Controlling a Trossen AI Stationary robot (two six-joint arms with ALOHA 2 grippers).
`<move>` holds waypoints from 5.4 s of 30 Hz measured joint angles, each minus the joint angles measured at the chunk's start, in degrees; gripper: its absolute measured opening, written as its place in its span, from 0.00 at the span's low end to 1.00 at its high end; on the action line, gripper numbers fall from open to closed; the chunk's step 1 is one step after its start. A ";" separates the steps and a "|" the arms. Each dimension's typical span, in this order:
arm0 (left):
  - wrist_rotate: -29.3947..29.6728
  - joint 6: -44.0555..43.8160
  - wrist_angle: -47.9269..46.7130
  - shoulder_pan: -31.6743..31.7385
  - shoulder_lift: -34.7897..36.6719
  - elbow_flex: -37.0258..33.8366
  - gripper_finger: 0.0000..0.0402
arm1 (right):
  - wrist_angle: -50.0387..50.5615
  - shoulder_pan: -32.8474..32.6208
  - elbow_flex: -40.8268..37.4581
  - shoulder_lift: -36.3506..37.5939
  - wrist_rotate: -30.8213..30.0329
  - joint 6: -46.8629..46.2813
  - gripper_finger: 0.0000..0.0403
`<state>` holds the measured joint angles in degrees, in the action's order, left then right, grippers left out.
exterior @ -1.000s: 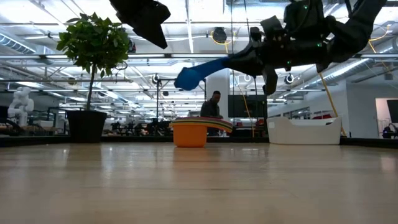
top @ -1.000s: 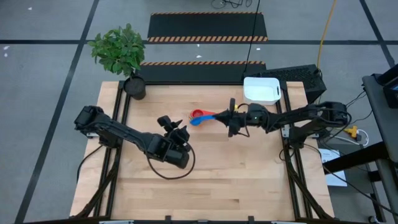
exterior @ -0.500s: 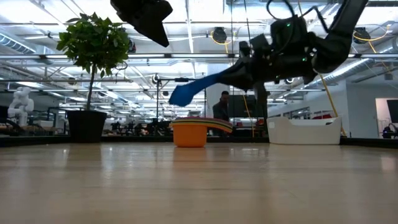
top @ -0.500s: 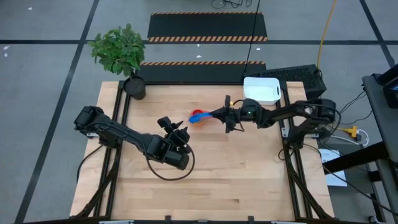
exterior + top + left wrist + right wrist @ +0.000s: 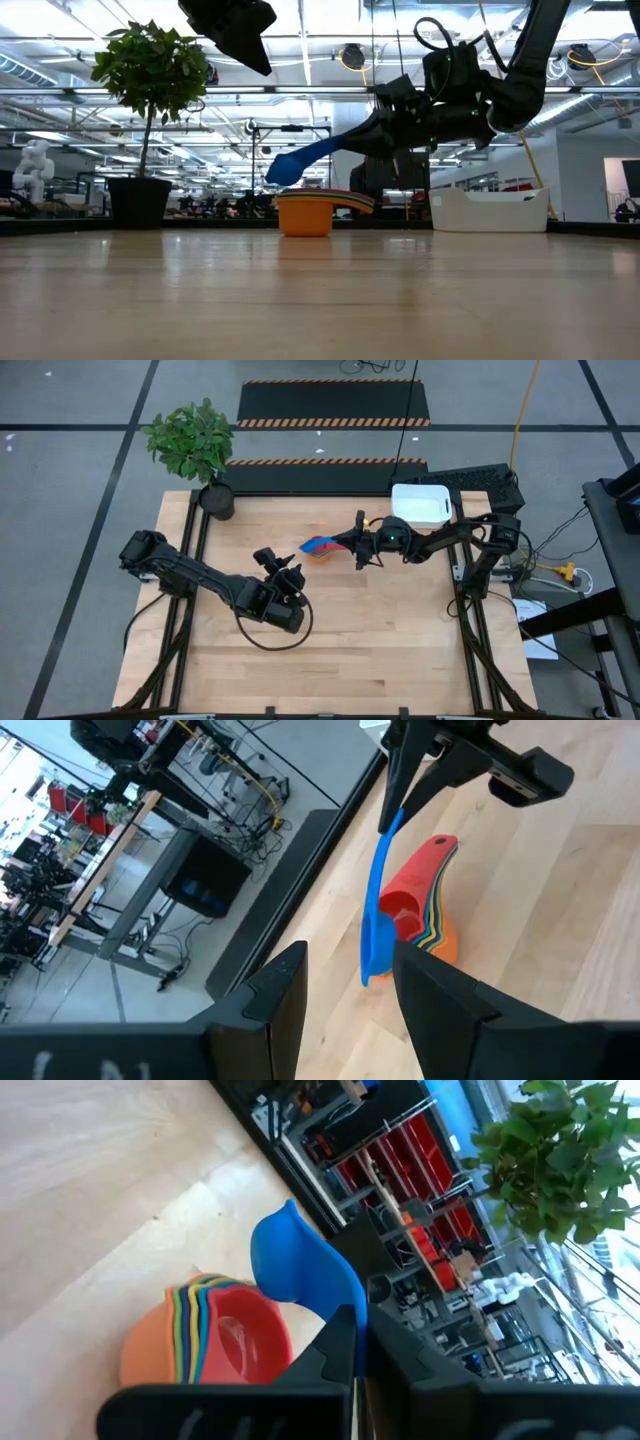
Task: Nest measuring cups in basket
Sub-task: Stack the blue measuring cup into the red measuring cup, then put the stacked measuring cups into the white bin
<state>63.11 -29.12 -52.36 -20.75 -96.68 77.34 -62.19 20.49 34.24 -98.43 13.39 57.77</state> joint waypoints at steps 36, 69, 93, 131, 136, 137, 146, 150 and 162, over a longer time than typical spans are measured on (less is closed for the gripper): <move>-0.14 -0.16 -0.01 -1.53 -0.04 0.00 0.38 | 2.43 1.20 -0.07 1.30 -2.85 2.09 0.03; -0.26 -1.21 0.17 -1.53 -0.04 -0.02 0.38 | 10.41 1.27 -1.57 10.60 3.47 1.86 0.03; -0.11 0.03 1.25 -1.40 -0.04 -0.02 0.38 | 9.40 0.76 -0.42 9.02 7.85 -0.01 0.03; -0.26 5.31 5.97 -1.40 -0.04 -0.02 0.38 | -0.99 2.25 -0.22 1.97 9.30 -2.68 0.03; -0.24 5.44 5.97 -1.40 -0.04 -0.02 0.38 | -0.64 2.34 -0.22 1.97 9.25 -2.68 0.03; -0.24 5.43 5.97 -1.40 -0.04 -0.02 0.38 | -0.33 2.34 -0.22 1.97 9.25 -2.68 0.03; -0.24 5.08 5.95 -1.42 -0.04 -0.02 0.38 | 1.64 2.40 -0.22 1.97 9.25 -3.06 0.10; -0.24 5.07 5.95 -1.46 -0.04 -0.02 0.38 | 1.98 2.90 -0.22 1.97 9.22 -4.87 0.18; -0.24 4.88 5.95 -1.53 -0.04 -0.02 0.38 | 3.66 4.70 -0.22 1.99 9.22 -9.26 0.35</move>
<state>62.87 -24.24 -46.41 -22.28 -96.73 77.32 -58.53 25.19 34.02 -96.44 22.61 48.51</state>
